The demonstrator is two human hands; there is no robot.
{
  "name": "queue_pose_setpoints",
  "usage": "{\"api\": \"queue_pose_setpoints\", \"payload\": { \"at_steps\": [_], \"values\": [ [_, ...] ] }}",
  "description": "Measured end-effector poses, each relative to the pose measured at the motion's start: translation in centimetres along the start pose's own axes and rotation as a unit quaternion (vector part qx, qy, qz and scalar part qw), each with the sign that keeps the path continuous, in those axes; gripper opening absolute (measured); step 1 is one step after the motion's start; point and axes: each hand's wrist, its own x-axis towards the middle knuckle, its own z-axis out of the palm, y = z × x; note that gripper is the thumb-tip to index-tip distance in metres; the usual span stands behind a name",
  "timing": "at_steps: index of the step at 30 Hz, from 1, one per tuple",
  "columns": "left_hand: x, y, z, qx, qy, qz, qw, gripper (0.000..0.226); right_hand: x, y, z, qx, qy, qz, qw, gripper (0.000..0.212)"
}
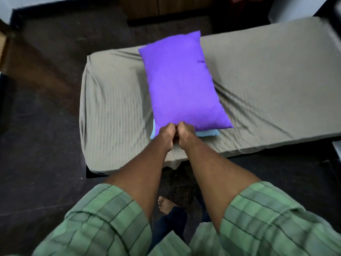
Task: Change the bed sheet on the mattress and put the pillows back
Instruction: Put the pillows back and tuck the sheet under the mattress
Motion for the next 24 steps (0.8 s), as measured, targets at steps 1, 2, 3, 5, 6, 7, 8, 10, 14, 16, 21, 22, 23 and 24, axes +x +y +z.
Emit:
{"api": "queue_pose_setpoints", "payload": {
  "at_steps": [1,2,3,5,6,7,8,10,14,16,21,22,23,24],
  "values": [
    [0.4,0.7,0.4,0.009,-0.003,0.008,1.000,0.021,0.3,-1.2,0.2,-0.028,0.016,-0.027,0.999,0.022],
    [1.2,1.6,0.6,0.016,0.001,0.025,1.000,0.019,0.6,-2.8,0.3,-0.076,0.029,-0.067,0.994,0.025],
    [1.9,2.2,0.7,0.045,0.013,0.048,0.998,0.020,0.9,-4.3,0.3,-0.135,0.042,-0.112,0.984,0.028],
    [5.4,4.0,0.9,0.139,0.040,0.093,0.985,0.028,1.9,-8.0,0.1,-0.212,0.059,-0.186,0.958,0.028],
    [8.5,4.5,0.9,0.190,0.052,0.109,0.974,0.038,2.7,-9.7,-0.1,-0.233,0.058,-0.213,0.947,0.028],
    [11.8,5.0,1.1,0.227,0.061,0.116,0.965,0.047,4.1,-11.3,-0.3,-0.254,0.057,-0.233,0.937,0.031],
    [14.6,5.8,1.2,0.254,0.064,0.122,0.957,0.050,5.6,-12.7,-0.4,-0.281,0.055,-0.249,0.925,0.035],
    [14.3,8.9,2.5,0.285,0.069,0.144,0.945,0.038,9.0,-15.1,-0.5,-0.349,0.045,-0.275,0.895,0.041],
    [13.8,14.4,4.8,0.356,0.116,0.201,0.905,0.033,15.6,-19.2,0.1,-0.433,0.039,-0.275,0.857,0.078],
    [16.3,15.4,4.6,0.354,0.187,0.168,0.901,0.073,18.5,-20.0,0.1,-0.427,0.035,-0.229,0.874,0.115],
    [22.4,14.3,2.5,0.091,0.134,0.035,0.986,0.122,28.0,-18.5,-1.4,-0.318,-0.010,-0.052,0.947,0.172],
    [23.7,13.4,2.4,0.076,0.117,0.035,0.990,0.116,29.8,-17.2,-1.6,-0.298,-0.011,-0.023,0.954,0.178],
    [24.7,12.5,2.4,0.070,0.114,0.044,0.990,0.110,31.1,-16.0,-1.7,-0.284,-0.009,-0.006,0.959,0.179],
    [25.9,11.5,2.5,0.064,0.111,0.058,0.990,0.106,32.0,-15.1,-1.7,-0.275,-0.008,0.006,0.961,0.177]
  ]
}}
